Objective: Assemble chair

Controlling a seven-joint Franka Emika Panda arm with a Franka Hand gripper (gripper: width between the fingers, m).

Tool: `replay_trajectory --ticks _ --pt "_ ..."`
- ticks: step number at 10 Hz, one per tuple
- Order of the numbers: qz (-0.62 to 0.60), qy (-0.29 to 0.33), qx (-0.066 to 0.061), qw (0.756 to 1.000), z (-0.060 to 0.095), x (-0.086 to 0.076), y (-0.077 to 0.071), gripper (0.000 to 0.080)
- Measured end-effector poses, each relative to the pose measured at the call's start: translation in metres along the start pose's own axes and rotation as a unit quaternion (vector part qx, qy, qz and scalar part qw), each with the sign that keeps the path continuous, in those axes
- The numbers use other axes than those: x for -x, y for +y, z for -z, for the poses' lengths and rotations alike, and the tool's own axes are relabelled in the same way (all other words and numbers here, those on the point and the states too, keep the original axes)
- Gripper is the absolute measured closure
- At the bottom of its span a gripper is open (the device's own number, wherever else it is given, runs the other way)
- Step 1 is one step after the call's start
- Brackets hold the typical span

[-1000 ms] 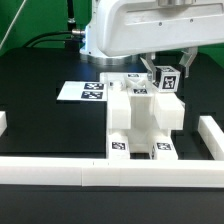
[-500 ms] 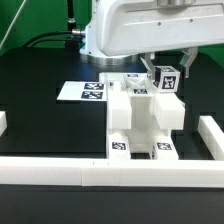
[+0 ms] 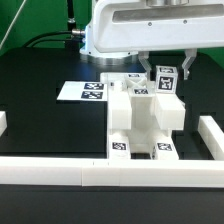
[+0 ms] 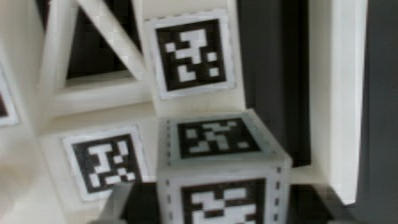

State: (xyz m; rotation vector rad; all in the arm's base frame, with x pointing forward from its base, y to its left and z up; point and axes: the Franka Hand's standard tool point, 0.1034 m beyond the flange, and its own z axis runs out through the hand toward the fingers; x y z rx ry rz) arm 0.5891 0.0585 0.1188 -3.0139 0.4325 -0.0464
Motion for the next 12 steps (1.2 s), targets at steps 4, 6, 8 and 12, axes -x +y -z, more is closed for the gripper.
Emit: replay_trajectory --ticks 4,6,8,12 --pt "-0.114 0.000 -0.001 0.993 -0.0001 0.0002 -0.0006 0.0512" --pt "-0.163 -0.001 -0.002 0.987 -0.0001 0.0004 -0.0011 0.0512" --pt "-0.225 -0.001 -0.002 0.974 -0.0003 0.0008 -0.0018 0.0512" --pt "-0.372 -0.006 -0.008 0.928 -0.0013 0.0023 -0.0053 0.0512"
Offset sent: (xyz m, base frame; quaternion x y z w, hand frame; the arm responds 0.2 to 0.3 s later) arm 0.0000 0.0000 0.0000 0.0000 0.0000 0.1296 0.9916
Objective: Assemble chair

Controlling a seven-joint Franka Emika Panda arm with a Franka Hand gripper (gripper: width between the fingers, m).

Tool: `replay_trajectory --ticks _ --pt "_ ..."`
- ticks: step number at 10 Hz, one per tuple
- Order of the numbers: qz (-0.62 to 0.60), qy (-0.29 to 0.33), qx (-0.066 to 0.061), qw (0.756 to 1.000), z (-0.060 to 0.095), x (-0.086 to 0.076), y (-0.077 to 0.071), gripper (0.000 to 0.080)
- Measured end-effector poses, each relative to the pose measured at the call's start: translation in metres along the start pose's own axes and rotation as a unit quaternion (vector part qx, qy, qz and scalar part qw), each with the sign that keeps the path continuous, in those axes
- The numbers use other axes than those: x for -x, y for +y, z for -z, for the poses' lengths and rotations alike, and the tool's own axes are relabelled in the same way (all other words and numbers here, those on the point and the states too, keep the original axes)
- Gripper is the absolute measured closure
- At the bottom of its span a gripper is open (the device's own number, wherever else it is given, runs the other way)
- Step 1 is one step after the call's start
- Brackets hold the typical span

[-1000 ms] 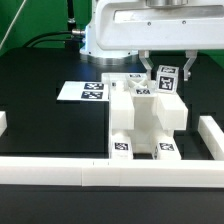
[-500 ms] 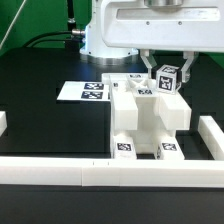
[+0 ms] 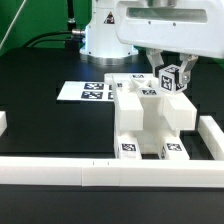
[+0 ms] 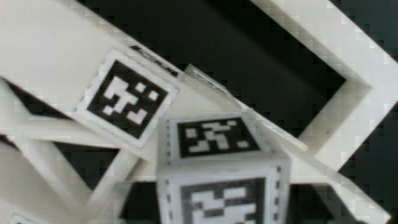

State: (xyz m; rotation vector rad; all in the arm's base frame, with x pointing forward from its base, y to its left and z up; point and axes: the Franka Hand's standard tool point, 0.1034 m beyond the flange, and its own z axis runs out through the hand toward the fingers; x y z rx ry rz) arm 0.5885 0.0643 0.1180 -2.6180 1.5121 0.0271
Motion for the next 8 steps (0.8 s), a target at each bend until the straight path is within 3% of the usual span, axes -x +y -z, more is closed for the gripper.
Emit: replay_trajectory --ticks 3,4,5,6,8 --pt "-0.006 -0.002 -0.001 1.000 -0.0002 0.0018 -0.0009 0.0505" --pt "0.007 -0.003 0.001 1.000 0.0014 0.0038 -0.0030 0.0302" --pt "0.036 -0.006 0.010 0.999 0.0030 0.0094 -0.0056 0.0302" --pt "0.079 -0.006 0.009 0.997 0.0022 0.0080 -0.0047 0.0183" --pt "0.148 -0.006 0.009 0.989 0.0019 0.0078 -0.0043 0.0160"
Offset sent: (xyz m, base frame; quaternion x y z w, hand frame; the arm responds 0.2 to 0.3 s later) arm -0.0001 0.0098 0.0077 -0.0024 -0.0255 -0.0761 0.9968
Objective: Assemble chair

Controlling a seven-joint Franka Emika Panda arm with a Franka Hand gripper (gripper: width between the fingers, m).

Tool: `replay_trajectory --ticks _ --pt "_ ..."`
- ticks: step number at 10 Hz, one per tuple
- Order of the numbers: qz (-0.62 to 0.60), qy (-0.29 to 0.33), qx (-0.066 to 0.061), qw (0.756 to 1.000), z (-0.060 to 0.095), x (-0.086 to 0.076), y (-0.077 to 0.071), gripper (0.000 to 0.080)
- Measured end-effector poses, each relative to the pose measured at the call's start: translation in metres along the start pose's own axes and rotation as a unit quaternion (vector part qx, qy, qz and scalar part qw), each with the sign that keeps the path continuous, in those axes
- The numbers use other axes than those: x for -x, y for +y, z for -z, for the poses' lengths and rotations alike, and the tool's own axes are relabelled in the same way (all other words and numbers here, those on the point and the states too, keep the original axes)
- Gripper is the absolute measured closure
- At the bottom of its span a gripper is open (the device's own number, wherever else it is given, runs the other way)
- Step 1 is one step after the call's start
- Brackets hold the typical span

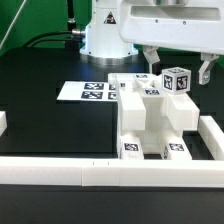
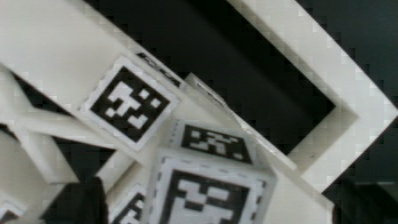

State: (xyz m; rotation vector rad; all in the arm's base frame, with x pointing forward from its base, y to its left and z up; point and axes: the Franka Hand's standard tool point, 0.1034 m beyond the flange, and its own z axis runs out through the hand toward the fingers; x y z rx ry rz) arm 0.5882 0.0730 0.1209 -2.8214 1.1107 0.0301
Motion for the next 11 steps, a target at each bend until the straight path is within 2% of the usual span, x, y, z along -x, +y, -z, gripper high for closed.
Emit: replay_trajectory --ticks 4,8,10,11 --pt "0.195 0.002 0.003 0.981 -0.0019 0.0066 -0.0048 0.0151" --pt "0.398 0.010 0.016 0.917 -0.0017 0.0053 -0.0039 0.0151" --pt "0.452 0.010 0.017 0.892 -0.0011 0.0005 0.0001 0.0154" --pt "0.451 0.010 0.017 0.892 -0.0009 -0.0012 0.0015 0.0308"
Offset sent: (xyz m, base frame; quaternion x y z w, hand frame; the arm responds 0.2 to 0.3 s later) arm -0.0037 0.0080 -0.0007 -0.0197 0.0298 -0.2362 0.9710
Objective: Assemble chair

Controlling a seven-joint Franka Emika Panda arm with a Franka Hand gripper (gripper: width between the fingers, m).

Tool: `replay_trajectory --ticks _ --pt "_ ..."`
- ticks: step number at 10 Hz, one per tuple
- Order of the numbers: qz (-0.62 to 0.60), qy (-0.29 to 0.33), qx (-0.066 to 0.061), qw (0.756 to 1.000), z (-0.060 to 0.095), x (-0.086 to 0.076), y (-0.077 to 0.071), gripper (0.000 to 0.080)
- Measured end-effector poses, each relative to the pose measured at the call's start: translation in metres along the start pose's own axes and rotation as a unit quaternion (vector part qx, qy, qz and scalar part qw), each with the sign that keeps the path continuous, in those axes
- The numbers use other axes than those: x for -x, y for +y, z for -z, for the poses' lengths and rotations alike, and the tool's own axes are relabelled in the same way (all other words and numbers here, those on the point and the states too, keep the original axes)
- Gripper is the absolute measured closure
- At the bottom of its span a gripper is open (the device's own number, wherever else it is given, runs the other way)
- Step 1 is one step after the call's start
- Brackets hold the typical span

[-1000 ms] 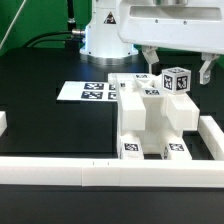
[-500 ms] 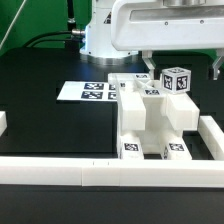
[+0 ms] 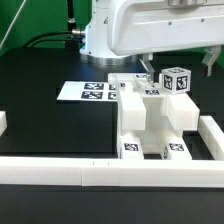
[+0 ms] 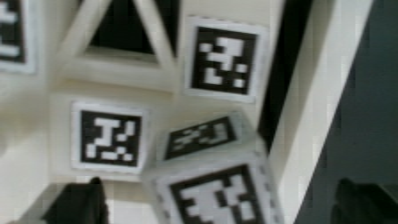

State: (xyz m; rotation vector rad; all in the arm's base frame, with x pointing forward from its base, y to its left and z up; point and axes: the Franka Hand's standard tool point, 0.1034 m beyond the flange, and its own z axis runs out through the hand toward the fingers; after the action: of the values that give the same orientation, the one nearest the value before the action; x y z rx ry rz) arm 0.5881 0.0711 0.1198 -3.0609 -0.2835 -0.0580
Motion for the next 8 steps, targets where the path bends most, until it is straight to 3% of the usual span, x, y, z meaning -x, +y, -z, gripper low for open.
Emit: replay_trajectory --ticks 1,2,6,8 --pt "0.001 0.000 0.000 1.000 -0.0004 0.0001 -0.0009 0.0308" --pt "0.000 0.000 0.000 1.000 -0.0006 0.0001 -0.0008 0.0494" --pt "-0.010 0.000 0.000 1.000 -0.0006 0.0001 -0.0007 0.0515" --pt "-0.097 -0.001 -0.002 0.995 -0.0009 -0.0001 -0.0016 0.0515"
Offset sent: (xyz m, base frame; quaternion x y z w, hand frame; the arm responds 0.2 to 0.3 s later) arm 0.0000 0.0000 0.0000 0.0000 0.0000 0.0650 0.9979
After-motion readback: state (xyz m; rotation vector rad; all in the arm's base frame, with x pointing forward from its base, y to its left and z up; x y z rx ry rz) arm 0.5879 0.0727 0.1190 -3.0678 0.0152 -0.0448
